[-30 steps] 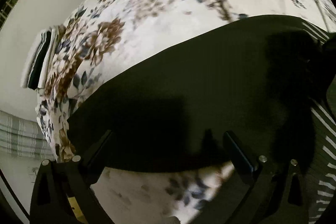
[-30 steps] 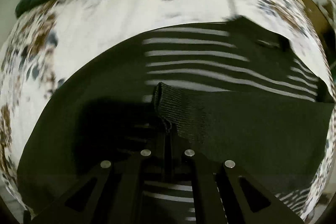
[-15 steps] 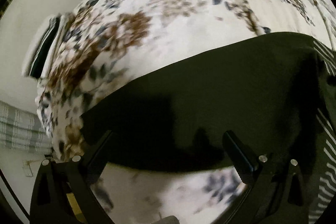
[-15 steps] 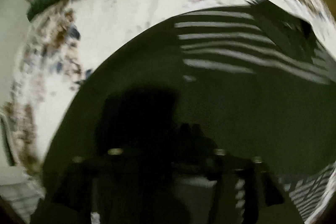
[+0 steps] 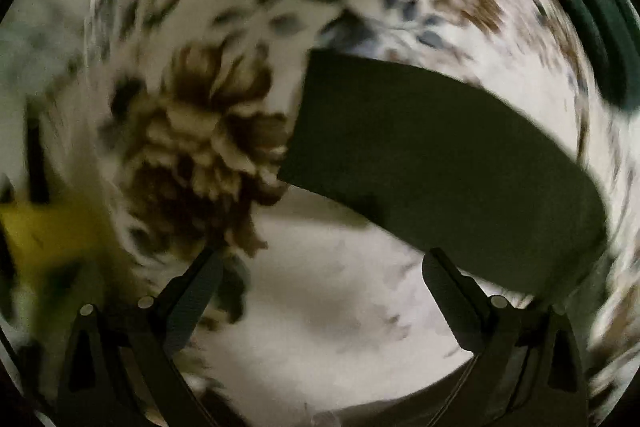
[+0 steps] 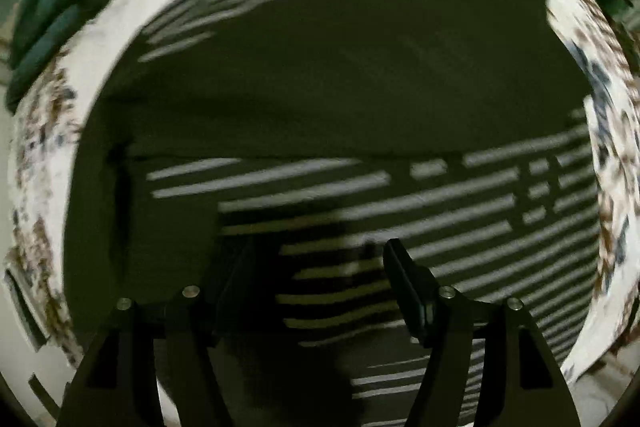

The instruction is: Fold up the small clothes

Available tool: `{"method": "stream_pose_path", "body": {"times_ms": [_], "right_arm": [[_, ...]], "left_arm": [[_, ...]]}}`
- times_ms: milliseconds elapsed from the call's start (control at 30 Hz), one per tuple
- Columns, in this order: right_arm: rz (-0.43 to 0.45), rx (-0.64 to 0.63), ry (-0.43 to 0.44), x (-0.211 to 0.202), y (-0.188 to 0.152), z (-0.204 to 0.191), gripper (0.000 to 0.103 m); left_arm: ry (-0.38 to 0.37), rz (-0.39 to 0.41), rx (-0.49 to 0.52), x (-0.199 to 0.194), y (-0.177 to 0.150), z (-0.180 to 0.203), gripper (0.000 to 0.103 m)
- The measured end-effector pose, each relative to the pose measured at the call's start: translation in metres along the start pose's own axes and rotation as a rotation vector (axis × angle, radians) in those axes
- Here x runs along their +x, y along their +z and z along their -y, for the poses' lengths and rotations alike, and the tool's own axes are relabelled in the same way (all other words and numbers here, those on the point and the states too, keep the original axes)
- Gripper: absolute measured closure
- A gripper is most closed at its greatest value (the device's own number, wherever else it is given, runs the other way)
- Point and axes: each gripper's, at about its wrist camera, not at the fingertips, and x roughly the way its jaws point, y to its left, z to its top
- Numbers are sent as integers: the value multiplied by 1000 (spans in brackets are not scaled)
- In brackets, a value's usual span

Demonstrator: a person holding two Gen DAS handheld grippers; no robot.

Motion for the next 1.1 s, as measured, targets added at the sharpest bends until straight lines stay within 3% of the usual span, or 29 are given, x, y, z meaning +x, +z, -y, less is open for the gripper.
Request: {"method": "stream_pose_path", "body": {"times_ms": [100,167,267,333,433,600,767,933,1100], "right_arm": [[11,-2,-19,3,-5,7,34],[20,-19,-34,5,-7,8,34],[29,-36,-50,7,-9,11,34],[31,-38,-57,7,-10,15,34],[40,-36,-49,4,-9,21,34],[59,-39,-34,-8,-9,43,34],[67,18,12,-21,3,79,34],[90,103,50,-37,4,133,34],[117,161,47,-50,12,179,34]], "left_arm": [[-115,-18,-123,21,15,-9,6],[-149,-4,-161,31,25,-6,16],[-138,23,-169,40,38,2,53],[-97,79,-143,33,46,11,93],[-78,149,-95,15,51,22,95],[-25,265,64,-23,44,62,95],[-17,383,295,-64,20,142,95],[-113,399,547,-78,-37,253,95],[-230,348,765,-74,-129,358,95]]}}
